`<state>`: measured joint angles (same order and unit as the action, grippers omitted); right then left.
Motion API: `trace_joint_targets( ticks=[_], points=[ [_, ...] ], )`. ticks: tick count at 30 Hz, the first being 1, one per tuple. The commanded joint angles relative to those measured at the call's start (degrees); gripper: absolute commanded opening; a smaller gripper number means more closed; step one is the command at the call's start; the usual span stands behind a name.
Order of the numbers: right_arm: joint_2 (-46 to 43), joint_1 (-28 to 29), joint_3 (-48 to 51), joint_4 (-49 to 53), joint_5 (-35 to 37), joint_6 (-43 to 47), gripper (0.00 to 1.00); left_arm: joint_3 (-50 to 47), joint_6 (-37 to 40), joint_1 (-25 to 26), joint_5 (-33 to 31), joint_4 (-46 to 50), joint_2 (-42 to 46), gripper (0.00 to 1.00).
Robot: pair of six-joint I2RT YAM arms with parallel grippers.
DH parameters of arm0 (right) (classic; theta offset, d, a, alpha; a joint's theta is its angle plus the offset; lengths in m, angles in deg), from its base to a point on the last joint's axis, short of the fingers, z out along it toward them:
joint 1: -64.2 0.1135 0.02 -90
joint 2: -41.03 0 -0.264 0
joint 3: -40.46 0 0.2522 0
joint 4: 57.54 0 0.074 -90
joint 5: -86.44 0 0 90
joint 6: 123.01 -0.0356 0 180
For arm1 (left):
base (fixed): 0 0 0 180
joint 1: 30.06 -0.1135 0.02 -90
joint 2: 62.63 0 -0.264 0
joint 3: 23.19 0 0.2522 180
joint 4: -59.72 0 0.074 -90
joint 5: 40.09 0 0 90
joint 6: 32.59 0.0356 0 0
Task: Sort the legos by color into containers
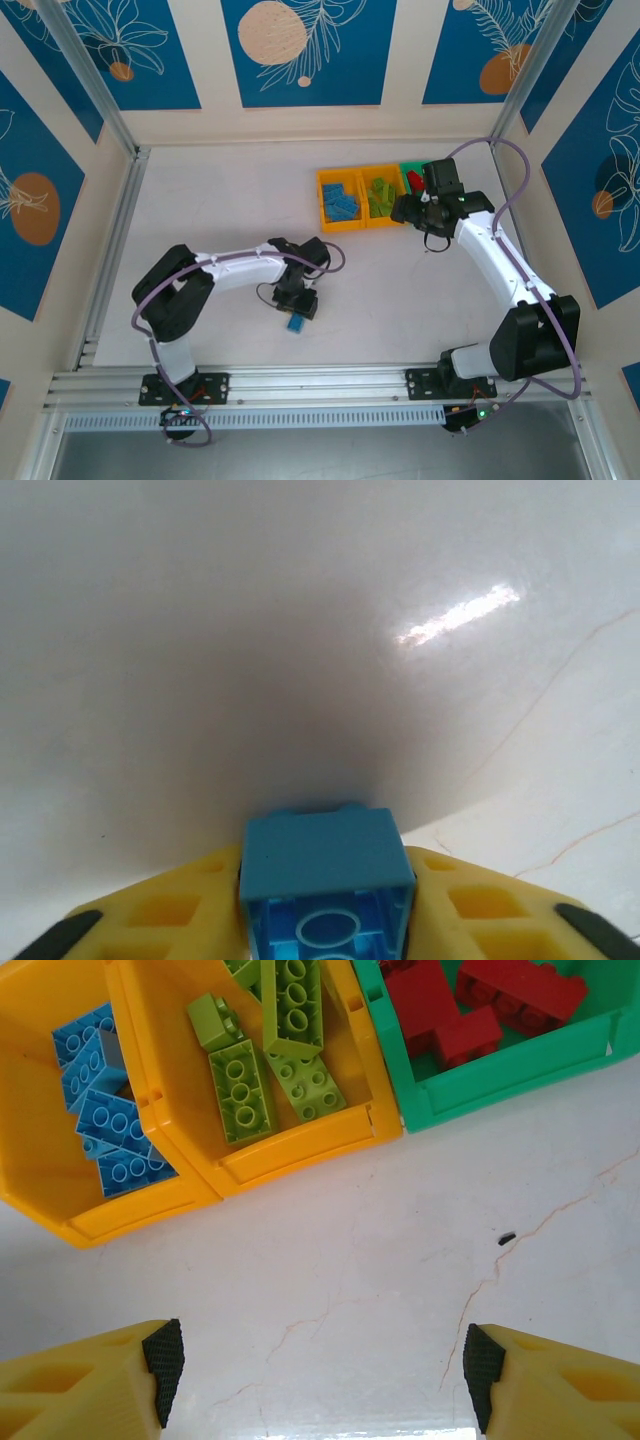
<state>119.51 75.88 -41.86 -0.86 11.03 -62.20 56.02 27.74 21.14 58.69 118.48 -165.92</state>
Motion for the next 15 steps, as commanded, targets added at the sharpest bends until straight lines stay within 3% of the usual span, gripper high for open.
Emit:
trace_joint_targets(
  ticks=[1, 5, 8, 15],
  points=[
    [-2.32, 1.02, -0.70, 1.83, -2.70, -2.82, 0.76, 1.04, 0.87, 0.48, -2.96, -0.20, 4.16, 0.31],
    [-6.89, 4.67, 3.90, 0.65, -11.51, -6.33, 0.76, 4.97, 2.43, -0.50, -8.78, -1.22, 8.00, 0.30],
    [-10.63, 9.47, 6.70, 1.11, -12.46, -10.01, 0.76, 10.06, 3.64, -2.17, -11.90, -3.69, 8.08, 0.29],
    [-16.10, 18.01, 11.69, -3.58, -14.23, -20.37, 0.76, 28.35, 8.13, -7.78, -13.62, -10.70, -2.37, 0.29]
  ],
)
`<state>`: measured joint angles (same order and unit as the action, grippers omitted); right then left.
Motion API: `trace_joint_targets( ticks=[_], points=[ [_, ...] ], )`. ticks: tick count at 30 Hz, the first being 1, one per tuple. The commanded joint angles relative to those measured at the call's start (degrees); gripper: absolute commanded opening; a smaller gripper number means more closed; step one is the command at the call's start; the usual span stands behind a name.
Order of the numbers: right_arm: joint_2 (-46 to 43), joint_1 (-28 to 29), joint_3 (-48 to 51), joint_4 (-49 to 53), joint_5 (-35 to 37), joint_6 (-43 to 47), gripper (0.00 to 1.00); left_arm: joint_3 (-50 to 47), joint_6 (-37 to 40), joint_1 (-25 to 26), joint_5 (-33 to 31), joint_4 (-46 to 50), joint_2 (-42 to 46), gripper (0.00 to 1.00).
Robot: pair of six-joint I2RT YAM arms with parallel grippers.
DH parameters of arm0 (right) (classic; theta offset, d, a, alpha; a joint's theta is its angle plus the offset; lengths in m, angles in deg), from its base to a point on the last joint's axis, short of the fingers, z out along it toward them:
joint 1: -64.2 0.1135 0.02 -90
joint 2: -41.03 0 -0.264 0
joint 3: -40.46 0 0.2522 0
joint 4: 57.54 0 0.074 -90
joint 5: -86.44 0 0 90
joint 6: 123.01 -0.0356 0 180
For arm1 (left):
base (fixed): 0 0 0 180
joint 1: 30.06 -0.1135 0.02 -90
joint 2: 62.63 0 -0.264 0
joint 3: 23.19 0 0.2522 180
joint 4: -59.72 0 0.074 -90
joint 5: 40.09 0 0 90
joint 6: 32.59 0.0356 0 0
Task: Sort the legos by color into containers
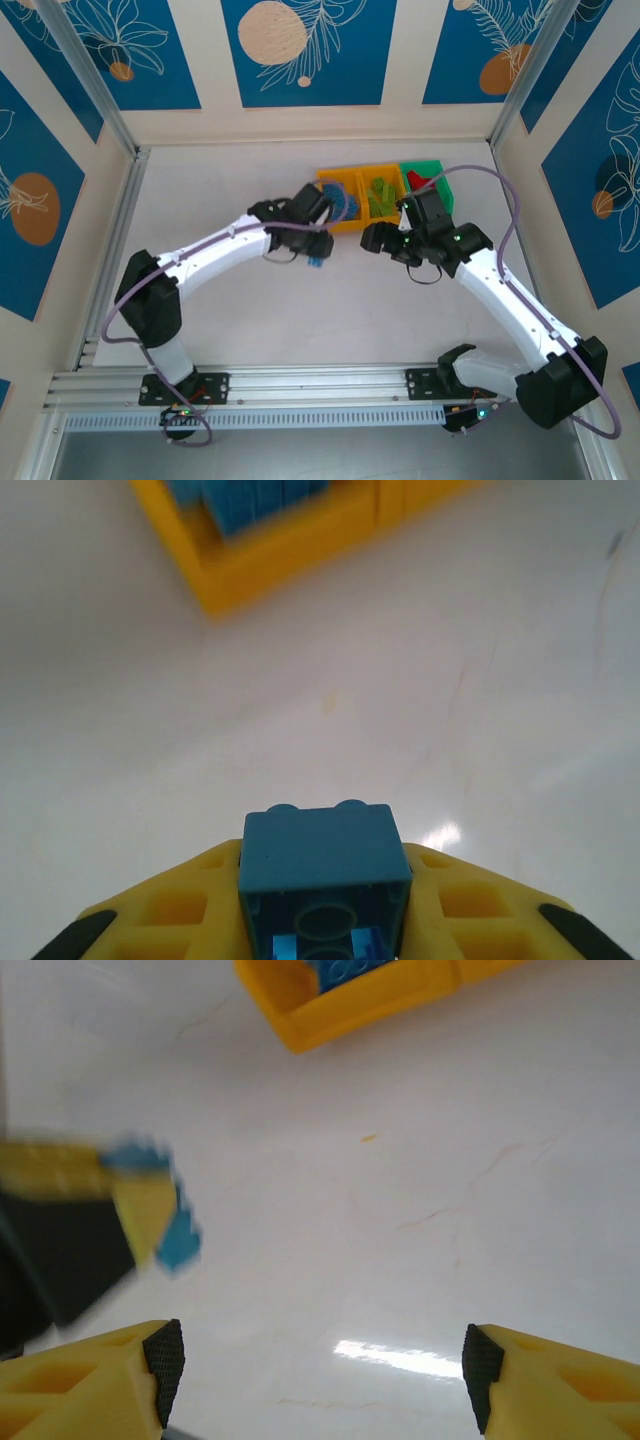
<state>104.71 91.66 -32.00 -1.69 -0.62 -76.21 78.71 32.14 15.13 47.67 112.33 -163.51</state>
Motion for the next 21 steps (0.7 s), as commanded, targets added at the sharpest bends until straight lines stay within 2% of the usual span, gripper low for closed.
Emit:
trace_joint_targets(
  ticks=[1, 5, 12, 14, 17, 21],
  points=[
    [-1.54, 3.48, 2.58, -4.15, -2.31, -7.58, 0.76, 9.22, 4.70, -2.34, -2.74, -4.83, -7.51, 0.29],
    [-1.10, 6.73, 3.74, -7.83, -1.26, -10.40, 0.76, 22.33, 5.29, -5.26, -3.08, -4.26, -17.59, 0.29],
    [-0.55, 6.82, 2.48, -5.18, 1.34, -8.56, 0.77, 37.57, 5.67, -7.83, -4.63, -4.76, -30.21, 0.32],
    [-0.72, 6.51, 2.02, -3.81, 1.88, -7.89, 0.77, 41.67, 5.92, -8.56, -3.89, -4.59, -33.25, 0.36],
    [-1.48, 5.82, 2.07, -3.24, 2.34, -7.41, 0.77, 46.46, 6.18, -9.36, -0.97, -4.23, -35.67, 0.48],
    [-1.67, 4.04, 2.27, -3.42, 1.51, -6.48, 0.78, 48.54, 7.05, -9.84, -0.64, -3.12, -34.16, 0.56]
  ],
)
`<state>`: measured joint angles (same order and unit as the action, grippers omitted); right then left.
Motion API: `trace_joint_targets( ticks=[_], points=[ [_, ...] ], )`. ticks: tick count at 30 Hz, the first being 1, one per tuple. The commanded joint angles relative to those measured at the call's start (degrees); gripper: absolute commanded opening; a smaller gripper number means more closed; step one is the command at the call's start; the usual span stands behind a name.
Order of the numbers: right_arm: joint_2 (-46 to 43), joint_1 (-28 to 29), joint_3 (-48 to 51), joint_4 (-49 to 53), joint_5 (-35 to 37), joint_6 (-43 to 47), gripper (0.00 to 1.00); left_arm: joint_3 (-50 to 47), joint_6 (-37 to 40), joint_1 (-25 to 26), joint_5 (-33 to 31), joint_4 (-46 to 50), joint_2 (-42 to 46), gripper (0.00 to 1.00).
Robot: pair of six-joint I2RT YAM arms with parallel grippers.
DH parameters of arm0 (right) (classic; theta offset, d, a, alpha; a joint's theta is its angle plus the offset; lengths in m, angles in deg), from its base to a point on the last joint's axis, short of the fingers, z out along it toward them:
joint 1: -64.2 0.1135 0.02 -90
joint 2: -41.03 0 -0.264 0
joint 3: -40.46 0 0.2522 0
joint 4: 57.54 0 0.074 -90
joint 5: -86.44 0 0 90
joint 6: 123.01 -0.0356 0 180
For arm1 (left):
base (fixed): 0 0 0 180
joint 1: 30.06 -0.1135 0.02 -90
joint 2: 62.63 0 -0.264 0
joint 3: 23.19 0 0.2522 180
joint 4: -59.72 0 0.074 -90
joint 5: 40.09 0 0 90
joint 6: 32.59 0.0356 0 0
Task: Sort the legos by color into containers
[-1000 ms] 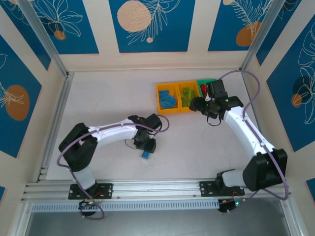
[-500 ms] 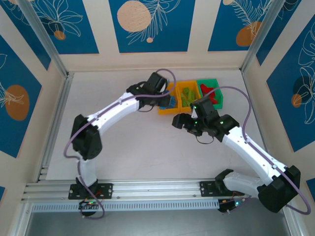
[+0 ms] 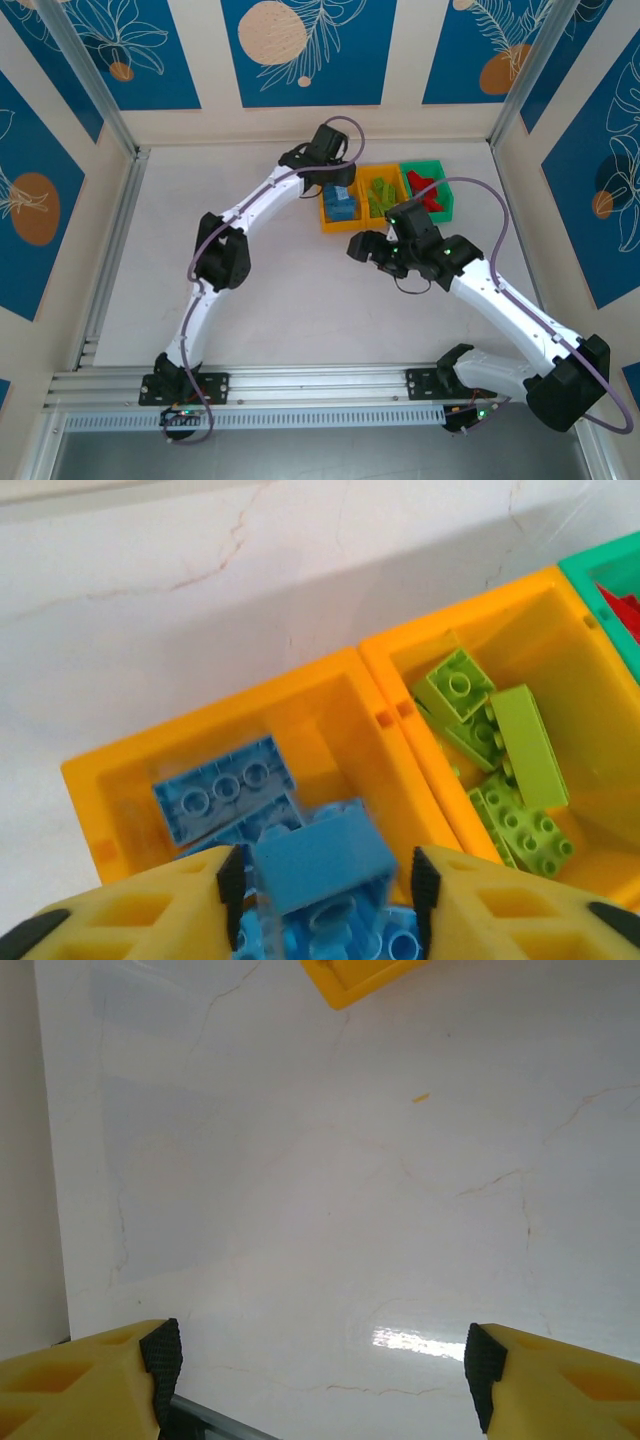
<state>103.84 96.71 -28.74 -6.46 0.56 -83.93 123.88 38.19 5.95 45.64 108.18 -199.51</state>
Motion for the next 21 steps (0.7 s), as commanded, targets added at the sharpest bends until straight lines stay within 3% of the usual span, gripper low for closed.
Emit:
trace_joint_targets(
  ticks=[1, 6, 11, 17, 21],
  points=[
    [-0.67, -1.80, -0.99, 1.51, 0.15, 1.66, 0.78, 3.12, 1.36, -0.60, 1.34, 1.40, 3.12, 0.56],
    [-0.84, -7.32, -0.60, 1.45, 2.36, 5.85, 0.78, -6.75, 2.64, -0.57, 2.69, -1.52, 15.62, 0.55],
    [-2.24, -14.21, 2.97, -3.94, 12.95, 15.37, 0.78, -33.33, 5.75, -0.55, 0.87, -12.11, 37.87, 0.55],
    [-0.97, -18.83, 14.30, -25.35, 24.29, 30.41, 0.80, -60.95, 13.41, -0.58, -6.88, -15.76, 60.78, 0.58],
    [3.70, -22.23, 20.97, -39.53, 24.17, 36.86, 0.83, -77.54, 16.24, -0.63, -14.38, -21.89, 72.77, 0.60]
  ],
)
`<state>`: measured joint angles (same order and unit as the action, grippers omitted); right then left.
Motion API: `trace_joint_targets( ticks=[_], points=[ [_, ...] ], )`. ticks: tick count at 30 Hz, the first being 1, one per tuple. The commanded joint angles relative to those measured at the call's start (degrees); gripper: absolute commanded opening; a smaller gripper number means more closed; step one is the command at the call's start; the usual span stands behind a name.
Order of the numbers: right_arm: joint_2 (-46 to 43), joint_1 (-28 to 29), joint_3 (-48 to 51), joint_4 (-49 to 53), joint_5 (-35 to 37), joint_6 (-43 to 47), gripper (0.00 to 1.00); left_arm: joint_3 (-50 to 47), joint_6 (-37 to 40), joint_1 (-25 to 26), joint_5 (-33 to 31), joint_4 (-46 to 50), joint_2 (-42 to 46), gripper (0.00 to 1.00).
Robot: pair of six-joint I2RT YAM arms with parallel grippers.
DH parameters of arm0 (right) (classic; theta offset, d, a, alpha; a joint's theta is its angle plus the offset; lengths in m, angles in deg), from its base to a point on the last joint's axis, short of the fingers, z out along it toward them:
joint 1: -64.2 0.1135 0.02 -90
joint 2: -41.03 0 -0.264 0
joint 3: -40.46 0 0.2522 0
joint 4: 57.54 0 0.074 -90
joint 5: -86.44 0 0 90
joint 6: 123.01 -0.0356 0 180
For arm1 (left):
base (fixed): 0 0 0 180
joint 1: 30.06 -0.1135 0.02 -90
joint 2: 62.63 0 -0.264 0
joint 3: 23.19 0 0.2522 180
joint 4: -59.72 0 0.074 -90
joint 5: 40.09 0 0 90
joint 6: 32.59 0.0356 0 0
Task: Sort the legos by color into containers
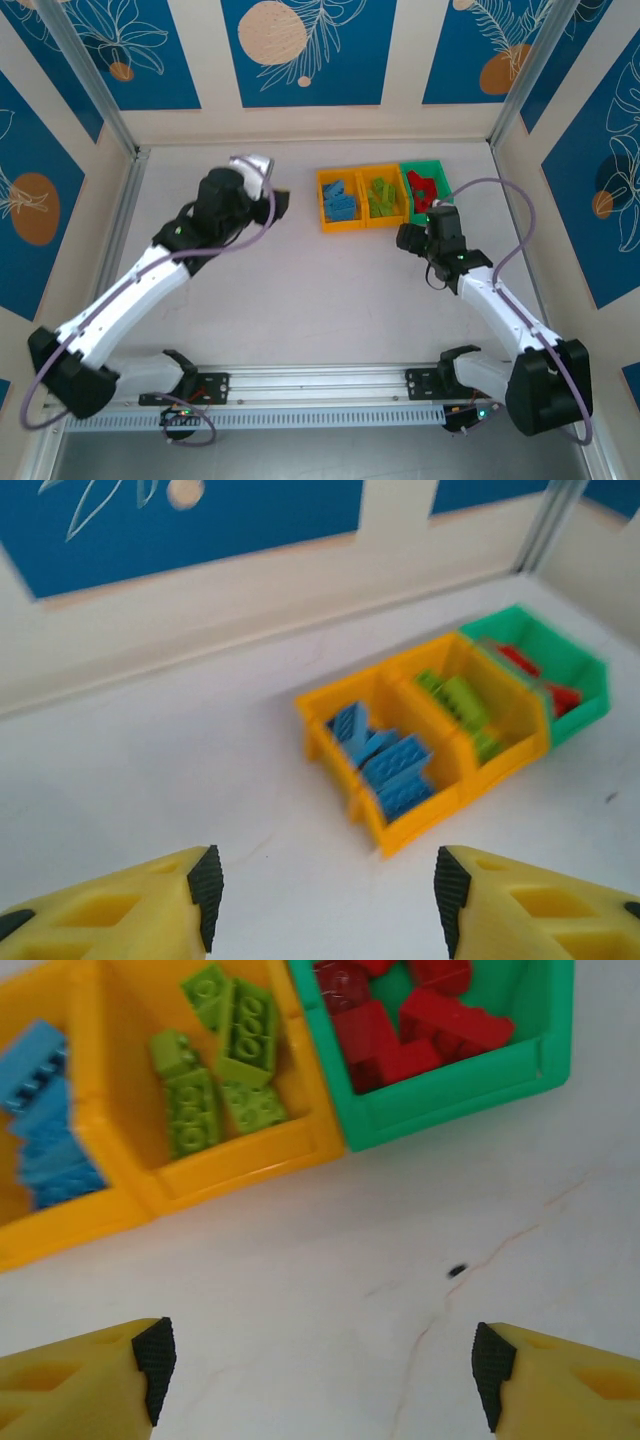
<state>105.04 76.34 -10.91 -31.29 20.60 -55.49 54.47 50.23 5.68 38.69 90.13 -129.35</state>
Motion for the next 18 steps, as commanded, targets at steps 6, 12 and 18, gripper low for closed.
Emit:
trace_joint_targets(
  ticks=[6, 12, 18],
  points=[
    [14.33, -6.81, 10.07, -41.06, -3.19, 11.20, 0.83, -28.68, 11.31, -3.80, -21.38, -18.57, 11.00, 0.67],
    [22.33, -9.30, 9.57, -51.83, -7.68, 15.31, 0.85, -39.66, 9.54, -15.57, -17.42, -28.72, 10.61, 0.85],
    [23.42, -11.60, 15.02, -61.25, -12.95, 14.91, 1.00, -45.95, 11.28, -25.53, -6.80, -49.79, 0.39, 0.95]
  ],
)
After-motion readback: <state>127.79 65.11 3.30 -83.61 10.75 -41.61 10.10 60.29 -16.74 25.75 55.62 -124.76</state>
